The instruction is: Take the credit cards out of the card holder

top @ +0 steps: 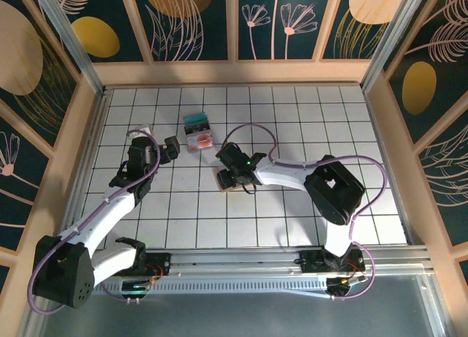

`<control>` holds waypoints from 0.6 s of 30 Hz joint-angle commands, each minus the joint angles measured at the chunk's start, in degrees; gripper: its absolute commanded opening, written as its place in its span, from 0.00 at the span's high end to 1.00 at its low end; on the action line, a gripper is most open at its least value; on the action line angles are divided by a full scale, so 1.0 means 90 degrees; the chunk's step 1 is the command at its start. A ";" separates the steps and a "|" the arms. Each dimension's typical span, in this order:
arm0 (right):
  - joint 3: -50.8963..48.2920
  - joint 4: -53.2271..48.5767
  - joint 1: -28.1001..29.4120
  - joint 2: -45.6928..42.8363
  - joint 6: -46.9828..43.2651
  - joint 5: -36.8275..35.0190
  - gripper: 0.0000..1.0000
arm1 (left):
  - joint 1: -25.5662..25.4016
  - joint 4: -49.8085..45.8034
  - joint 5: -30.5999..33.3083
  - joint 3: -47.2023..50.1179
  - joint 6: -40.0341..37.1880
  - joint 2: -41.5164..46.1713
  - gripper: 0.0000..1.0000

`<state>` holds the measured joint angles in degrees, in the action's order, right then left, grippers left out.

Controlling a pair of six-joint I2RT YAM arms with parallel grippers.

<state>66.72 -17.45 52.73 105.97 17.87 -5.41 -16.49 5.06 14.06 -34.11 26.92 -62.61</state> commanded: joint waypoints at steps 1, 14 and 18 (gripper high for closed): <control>0.0245 -0.0159 0.0015 0.0204 -0.0088 -0.0173 0.43 | 0.0038 0.0334 0.0117 0.0137 0.0351 0.0005 0.01; 0.0234 -0.0227 0.0030 0.0412 -0.0079 -0.0118 0.40 | 0.0036 0.0424 0.0004 0.0010 0.0437 -0.0357 0.01; 0.0224 -0.0286 0.0083 0.0507 -0.0089 -0.0167 0.40 | 0.0040 0.0424 0.0009 0.0002 0.0432 -0.0382 0.01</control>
<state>67.90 -18.04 52.82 109.21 17.85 -5.67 -16.49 7.14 14.02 -33.19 30.11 -65.67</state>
